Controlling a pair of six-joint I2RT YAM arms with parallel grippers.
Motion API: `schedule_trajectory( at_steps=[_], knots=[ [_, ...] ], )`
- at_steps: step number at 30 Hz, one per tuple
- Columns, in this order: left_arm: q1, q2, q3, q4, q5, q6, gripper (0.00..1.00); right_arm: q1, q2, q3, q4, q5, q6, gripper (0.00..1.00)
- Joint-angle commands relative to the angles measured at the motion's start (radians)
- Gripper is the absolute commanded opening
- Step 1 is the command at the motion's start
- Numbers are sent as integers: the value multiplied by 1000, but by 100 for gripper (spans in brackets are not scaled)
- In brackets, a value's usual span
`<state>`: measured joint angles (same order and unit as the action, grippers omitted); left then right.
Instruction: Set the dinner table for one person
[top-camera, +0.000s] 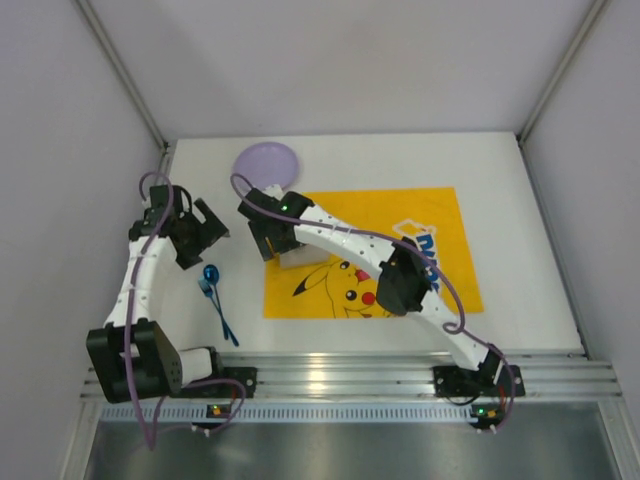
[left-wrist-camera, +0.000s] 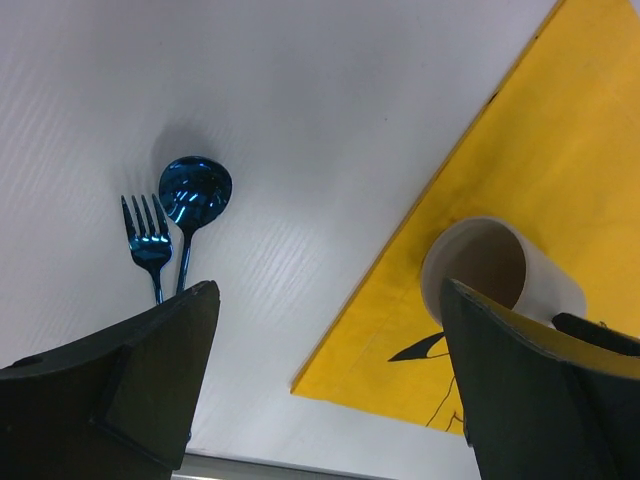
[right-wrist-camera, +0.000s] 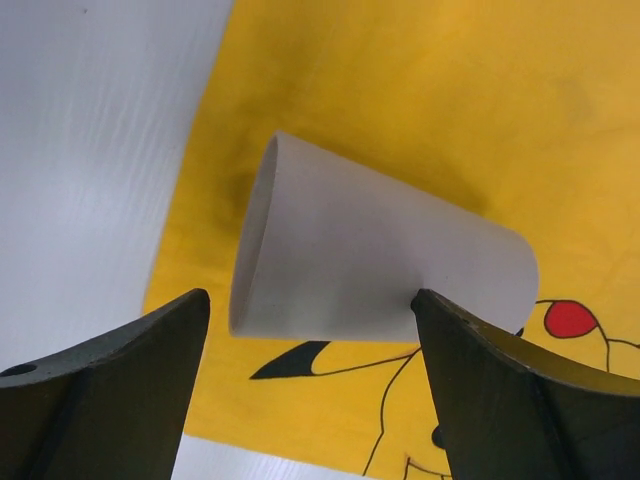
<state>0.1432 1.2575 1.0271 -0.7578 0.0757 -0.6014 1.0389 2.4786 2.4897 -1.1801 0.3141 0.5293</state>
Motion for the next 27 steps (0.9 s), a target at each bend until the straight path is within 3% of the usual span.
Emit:
schedule_trajectory(
  at_steps=[1, 7, 11, 14, 15, 18, 20, 21, 22, 27],
  knots=[
    [1, -32, -28, 49, 53, 18, 96, 18, 83, 58, -68, 153, -15, 84],
    [1, -23, -74, 78, 76, 12, 96, 21, 128, 52, -102, 341, -103, 84],
    [2, -23, -84, 97, 87, -3, 95, 20, 100, -13, -112, 433, -135, 78],
    [1, -15, -88, 115, 96, -17, 95, 7, 76, -43, -108, 459, -143, 60],
    [1, -12, -87, 117, 99, -23, 95, 1, 71, -46, -108, 465, -144, 47],
    [1, 0, -85, 123, 105, -34, 94, -8, 33, -61, -108, 485, -147, 26],
    [-1, 5, -85, 127, 107, -38, 94, -14, -7, -80, -108, 496, -147, 17],
    [1, 8, -85, 129, 110, -43, 94, -17, -20, -87, -108, 500, -149, 4],
    [-1, 10, -84, 135, 113, -43, 94, -17, -50, -109, -108, 510, -146, 0],
    [-1, 49, -41, 140, 122, -31, 94, -69, -159, -198, -89, 504, -126, 0]
  ],
)
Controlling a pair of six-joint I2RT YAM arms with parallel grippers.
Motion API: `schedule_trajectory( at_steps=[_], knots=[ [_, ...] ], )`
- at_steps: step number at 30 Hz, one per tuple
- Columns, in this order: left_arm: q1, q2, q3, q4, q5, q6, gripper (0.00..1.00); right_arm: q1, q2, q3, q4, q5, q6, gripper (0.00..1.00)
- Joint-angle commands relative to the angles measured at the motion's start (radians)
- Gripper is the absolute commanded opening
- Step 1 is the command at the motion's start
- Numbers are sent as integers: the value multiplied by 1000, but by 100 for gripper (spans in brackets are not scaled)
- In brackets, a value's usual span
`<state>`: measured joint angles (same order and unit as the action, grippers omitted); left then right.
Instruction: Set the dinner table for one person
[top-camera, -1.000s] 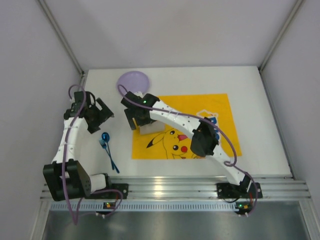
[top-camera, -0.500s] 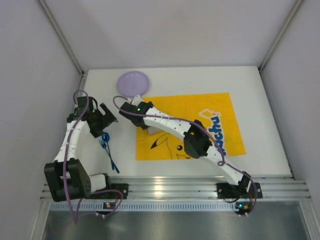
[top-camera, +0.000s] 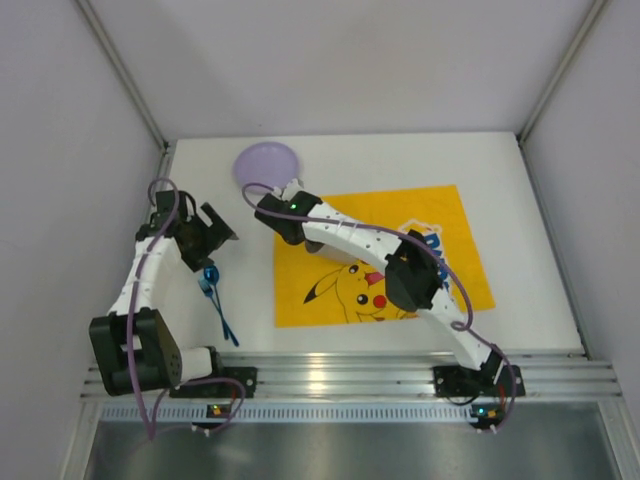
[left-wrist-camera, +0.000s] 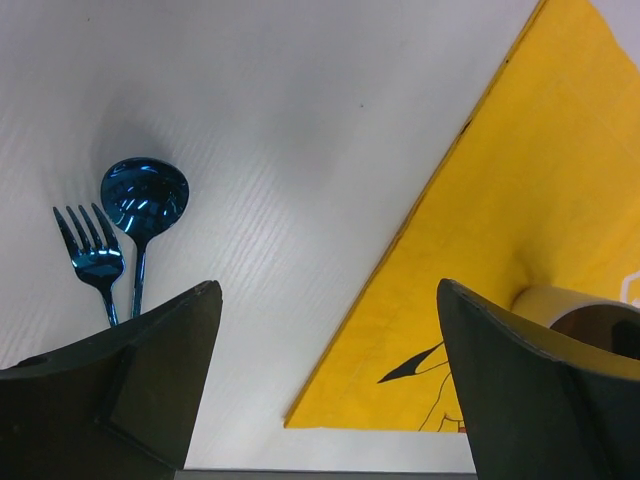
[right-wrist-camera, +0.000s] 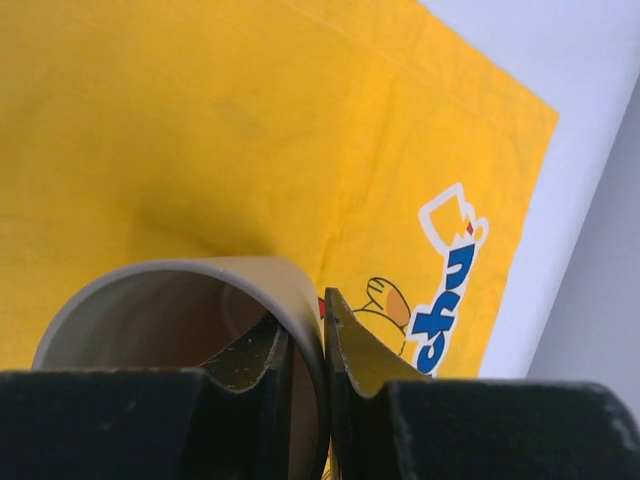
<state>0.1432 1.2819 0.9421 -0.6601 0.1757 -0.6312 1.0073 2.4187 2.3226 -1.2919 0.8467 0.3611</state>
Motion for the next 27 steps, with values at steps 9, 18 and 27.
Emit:
schedule_trajectory(
  at_steps=[9, 18, 27],
  knots=[
    [-22, 168, 214, 43, 65, 14, 95, -424, -461, -300, 158, -315, 144, 0],
    [-134, 358, 363, 47, 59, 16, 94, -748, -478, -491, 408, -521, 145, 0],
    [-136, 467, 484, 30, 48, 38, 94, -820, -411, -618, 585, -554, 248, 0]
  ],
)
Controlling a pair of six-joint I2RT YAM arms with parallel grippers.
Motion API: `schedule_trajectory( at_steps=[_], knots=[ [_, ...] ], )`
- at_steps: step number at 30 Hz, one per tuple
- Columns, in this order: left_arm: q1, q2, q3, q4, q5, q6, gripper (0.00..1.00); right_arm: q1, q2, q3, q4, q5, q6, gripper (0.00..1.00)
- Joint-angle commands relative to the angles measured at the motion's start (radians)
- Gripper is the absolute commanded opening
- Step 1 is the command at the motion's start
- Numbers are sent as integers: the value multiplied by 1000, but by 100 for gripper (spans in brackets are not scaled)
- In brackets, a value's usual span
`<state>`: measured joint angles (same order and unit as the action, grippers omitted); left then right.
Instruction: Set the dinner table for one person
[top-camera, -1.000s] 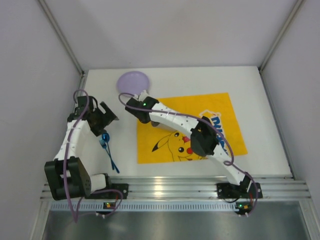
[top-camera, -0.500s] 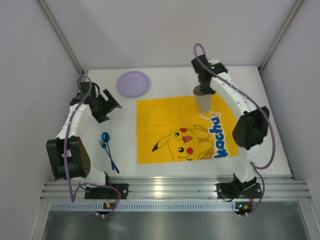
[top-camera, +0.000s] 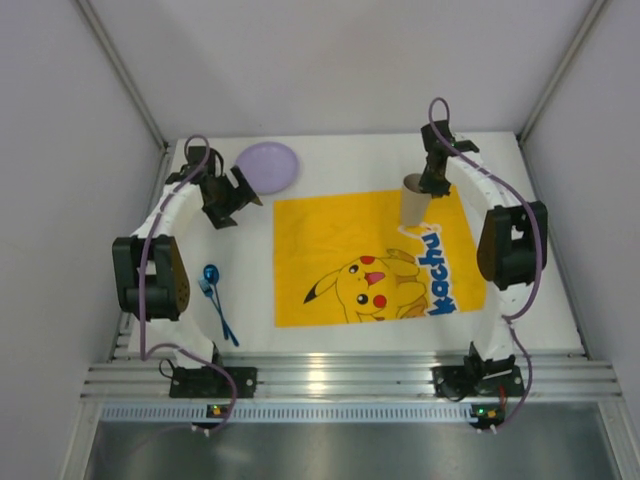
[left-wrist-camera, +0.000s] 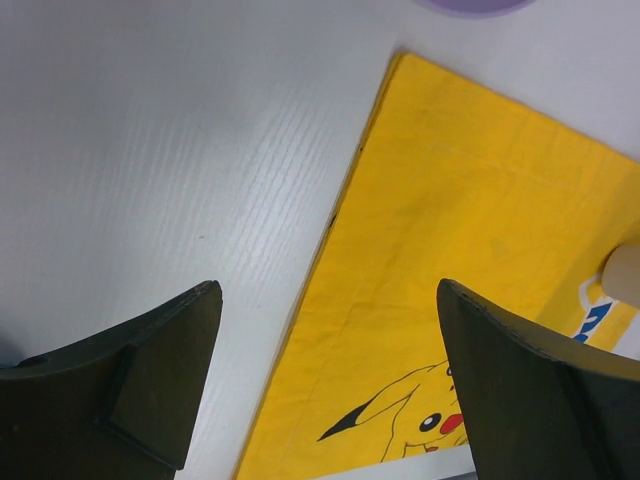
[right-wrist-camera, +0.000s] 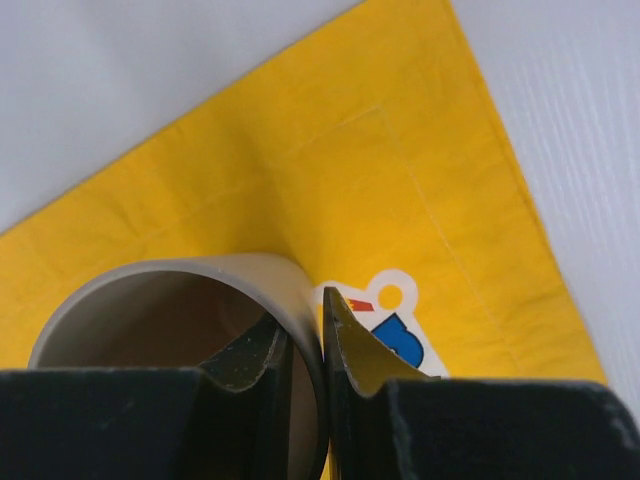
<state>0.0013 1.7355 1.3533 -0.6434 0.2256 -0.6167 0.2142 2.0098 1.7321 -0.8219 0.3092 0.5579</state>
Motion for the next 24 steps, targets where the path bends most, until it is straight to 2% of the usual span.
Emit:
schedule_trajectory(
  at_steps=[1, 10, 15, 16, 17, 19, 20, 24],
  knots=[
    [6, 22, 85, 10, -3, 23, 94, -30, 3, -37, 122, -4, 54, 0],
    [6, 101, 228, -9, -6, 20, 94, -32, -51, -106, 162, 185, 83, 0],
    [6, 154, 268, -1, -15, 11, 94, -30, -74, -126, 173, 205, 47, 0],
    [8, 162, 274, 4, -19, 3, 94, -27, -75, -124, 173, 194, 28, 6],
    [8, 180, 288, 7, -20, 0, 94, -22, -75, -126, 173, 179, 14, 18],
    [8, 203, 306, 11, -32, -8, 94, -4, -78, -124, 171, 166, -13, 44],
    [8, 226, 328, 11, -38, -11, 94, 1, -83, -124, 173, 165, -19, 63],
    [9, 277, 382, -4, -87, -25, 94, 20, -112, -111, 158, 142, -38, 80]
  ],
)
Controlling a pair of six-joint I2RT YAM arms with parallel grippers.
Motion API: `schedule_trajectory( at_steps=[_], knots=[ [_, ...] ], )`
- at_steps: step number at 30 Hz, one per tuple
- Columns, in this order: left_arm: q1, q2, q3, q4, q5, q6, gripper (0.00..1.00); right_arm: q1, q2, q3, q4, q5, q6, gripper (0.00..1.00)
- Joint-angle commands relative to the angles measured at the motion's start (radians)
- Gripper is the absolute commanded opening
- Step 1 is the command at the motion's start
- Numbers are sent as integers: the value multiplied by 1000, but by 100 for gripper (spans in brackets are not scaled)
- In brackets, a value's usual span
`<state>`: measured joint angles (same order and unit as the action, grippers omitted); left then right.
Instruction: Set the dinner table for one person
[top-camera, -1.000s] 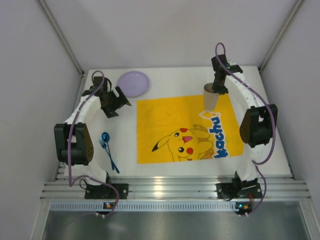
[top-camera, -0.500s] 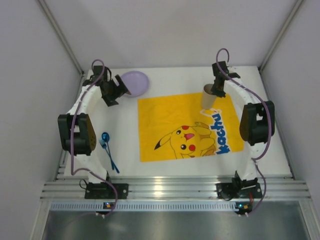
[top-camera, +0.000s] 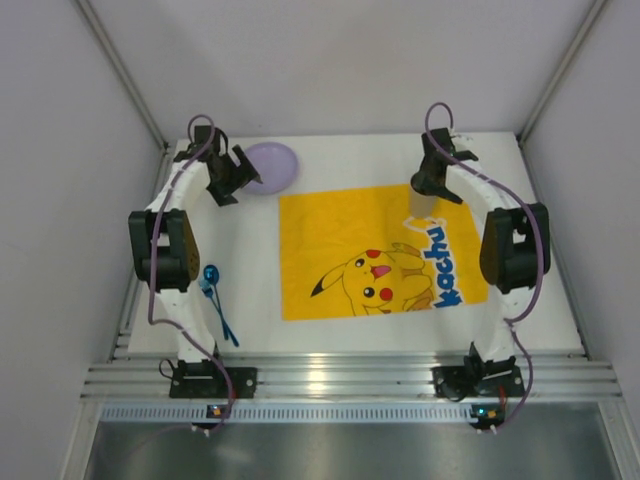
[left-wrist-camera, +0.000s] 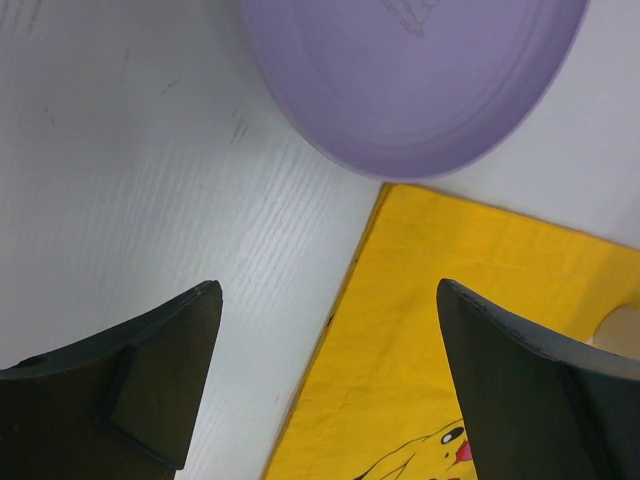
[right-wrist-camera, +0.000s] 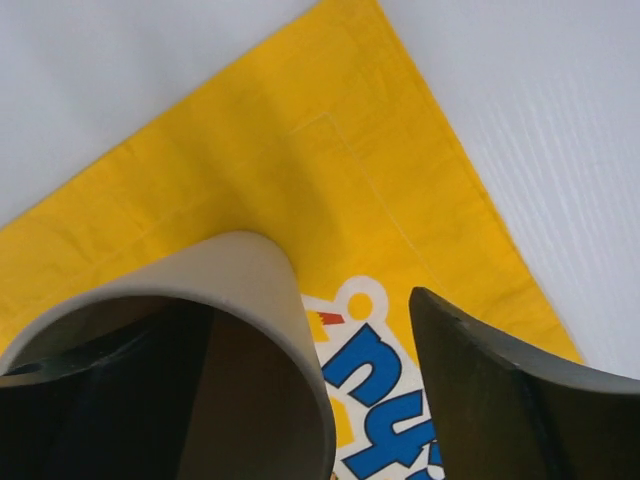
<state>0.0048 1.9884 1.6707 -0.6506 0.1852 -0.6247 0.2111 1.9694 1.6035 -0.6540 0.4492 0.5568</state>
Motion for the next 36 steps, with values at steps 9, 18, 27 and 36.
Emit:
schedule_trajectory(
  at_steps=[9, 18, 27, 36],
  knots=[
    [4, 154, 175, 37, -104, -58, 92, 31, -213, 101, -90, -6, -28, 100],
    [0, 335, 331, 23, -127, -81, 86, 30, -449, 99, -188, -4, -12, 100],
    [0, 455, 443, 11, -90, -72, 25, 27, -690, -118, -254, 14, -29, 100],
    [-2, 339, 319, 41, 9, 20, 0, 2, -747, -209, -260, 9, -20, 100]
  ],
)
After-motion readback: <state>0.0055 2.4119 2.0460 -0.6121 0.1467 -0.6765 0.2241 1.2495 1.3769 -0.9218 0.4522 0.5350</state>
